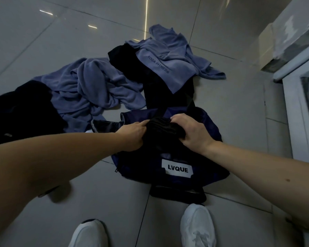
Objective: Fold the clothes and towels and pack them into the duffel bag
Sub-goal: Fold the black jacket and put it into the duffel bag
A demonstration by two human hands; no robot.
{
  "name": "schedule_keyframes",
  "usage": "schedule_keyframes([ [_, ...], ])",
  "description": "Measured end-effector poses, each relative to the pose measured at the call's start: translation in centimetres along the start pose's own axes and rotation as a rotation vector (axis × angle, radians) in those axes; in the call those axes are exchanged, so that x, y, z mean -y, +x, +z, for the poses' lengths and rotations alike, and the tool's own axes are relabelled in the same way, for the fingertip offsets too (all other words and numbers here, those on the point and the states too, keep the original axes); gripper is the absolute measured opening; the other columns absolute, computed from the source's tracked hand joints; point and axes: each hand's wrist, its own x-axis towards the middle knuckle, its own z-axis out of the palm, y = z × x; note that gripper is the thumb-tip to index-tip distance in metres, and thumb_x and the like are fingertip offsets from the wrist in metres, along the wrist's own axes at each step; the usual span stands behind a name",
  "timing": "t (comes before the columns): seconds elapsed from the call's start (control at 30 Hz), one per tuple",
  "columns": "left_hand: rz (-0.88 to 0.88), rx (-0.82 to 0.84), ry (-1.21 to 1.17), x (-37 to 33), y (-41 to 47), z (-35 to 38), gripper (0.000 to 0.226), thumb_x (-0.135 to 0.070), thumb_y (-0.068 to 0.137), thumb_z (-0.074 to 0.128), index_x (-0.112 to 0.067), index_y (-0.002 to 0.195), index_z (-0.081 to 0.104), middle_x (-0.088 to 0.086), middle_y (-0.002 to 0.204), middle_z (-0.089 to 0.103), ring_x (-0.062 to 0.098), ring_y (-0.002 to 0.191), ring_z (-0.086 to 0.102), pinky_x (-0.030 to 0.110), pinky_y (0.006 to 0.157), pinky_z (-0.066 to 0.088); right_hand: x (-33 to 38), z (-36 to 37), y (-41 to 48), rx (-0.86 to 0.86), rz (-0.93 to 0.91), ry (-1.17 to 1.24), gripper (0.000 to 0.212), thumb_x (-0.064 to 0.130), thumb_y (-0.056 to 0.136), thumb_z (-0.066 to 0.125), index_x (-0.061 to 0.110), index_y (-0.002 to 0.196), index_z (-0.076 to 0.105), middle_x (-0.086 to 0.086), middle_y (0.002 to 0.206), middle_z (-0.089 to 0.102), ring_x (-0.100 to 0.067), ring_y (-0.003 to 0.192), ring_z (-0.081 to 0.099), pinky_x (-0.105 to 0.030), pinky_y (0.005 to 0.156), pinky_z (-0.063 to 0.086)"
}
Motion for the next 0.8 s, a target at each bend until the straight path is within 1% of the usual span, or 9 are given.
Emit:
schedule_keyframes([
  [0.1,-0.011,-0.029,-0.094,0.6,0.1,0.2,0.063,-0.024,0.094,0.053,-0.02,0.153,0.03,-0.007,0.162,0.014,0.026,0.136,0.04,0.046,0.099,0.048,0.4,1.0,0.6,0.031,0.062,-0.002,0.035,0.023,0.084,0.067,0.025,0.118,0.058,0.011,0.121,0.058,-0.013,0.112,0.059,-0.039,0.086,0.055],
  [0.23,-0.06,-0.075,-0.26,0.7,0.1,-0.1,0.067,-0.026,0.089,0.059,-0.016,0.15,0.034,0.0,0.16,0.021,0.03,0.137,0.04,0.047,0.104,0.044,1.1,1.4,0.6,-0.068,0.426,0.41,0.024,0.012,0.079,0.07,0.026,0.098,0.064,0.01,0.091,0.067,-0.006,0.087,0.064,-0.025,0.083,0.051],
  [0.3,-0.084,-0.192,-0.357,0.2,-0.2,-0.8,0.071,-0.028,0.086,0.063,-0.016,0.15,0.034,0.004,0.157,0.028,0.03,0.138,0.038,0.046,0.109,0.039,1.5,1.3,0.4,-0.128,0.499,0.554,0.021,0.006,0.08,0.071,0.021,0.093,0.066,0.006,0.087,0.07,-0.003,0.083,0.066,-0.018,0.078,0.051],
  [0.4,-0.184,-0.413,-0.566,-1.8,-0.8,-2.5,0.067,-0.033,0.087,0.066,-0.018,0.146,0.038,0.004,0.145,0.04,0.024,0.129,0.045,0.039,0.106,0.041,2.3,0.6,0.0,-0.192,0.574,0.697,0.025,0.001,0.08,0.071,0.021,0.094,0.067,0.004,0.088,0.072,0.001,0.081,0.067,-0.012,0.074,0.052],
  [0.47,-0.215,-0.417,-0.779,-3.8,-1.4,-3.3,0.07,-0.042,0.085,0.071,-0.023,0.144,0.037,-0.002,0.137,0.044,0.016,0.123,0.048,0.032,0.101,0.044,2.4,0.0,-0.3,-0.216,0.659,0.811,0.028,0.0,0.08,0.071,0.022,0.096,0.068,0.001,0.091,0.074,-0.007,0.087,0.07,-0.021,0.077,0.056],
  [0.57,-0.178,-0.237,-1.06,-6.5,-2.1,-4.0,0.091,-0.037,0.081,0.08,-0.028,0.151,0.022,-0.008,0.137,0.045,0.008,0.124,0.047,0.02,0.093,0.044,2.3,-1.4,-0.7,-0.192,0.794,1.054,0.03,-0.003,0.08,0.07,0.011,0.106,0.069,-0.009,0.096,0.075,-0.028,0.095,0.071,-0.036,0.078,0.057],
  [0.63,-0.189,-0.186,-1.062,-7.5,-2.1,-4.2,0.107,-0.027,0.081,0.081,-0.028,0.156,0.005,-0.004,0.144,0.041,0.01,0.129,0.043,0.023,0.096,0.042,2.0,-1.5,-1.1,-0.123,0.826,0.955,0.032,0.005,0.081,0.072,0.013,0.112,0.065,-0.003,0.1,0.072,-0.025,0.097,0.068,-0.034,0.081,0.054],
  [0.7,-0.197,-0.211,-0.869,-8.7,-1.9,-4.1,0.112,-0.023,0.083,0.077,-0.033,0.156,-0.007,0.002,0.151,0.032,0.02,0.132,0.045,0.032,0.101,0.045,1.5,-1.0,-1.6,0.0,0.786,0.58,0.046,0.021,0.082,0.074,0.02,0.125,0.057,0.004,0.11,0.065,-0.016,0.101,0.062,-0.031,0.087,0.049],
  [0.8,-0.232,-0.269,-0.546,-11.8,-1.7,-2.8,0.099,-0.02,0.088,0.064,-0.041,0.154,-0.006,0.005,0.147,0.027,0.036,0.105,0.061,0.046,0.083,0.055,1.3,0.0,-2.2,0.093,0.78,0.32,0.054,0.029,0.083,0.07,0.022,0.133,0.051,0.0,0.117,0.064,-0.021,0.105,0.063,-0.035,0.089,0.053],
])
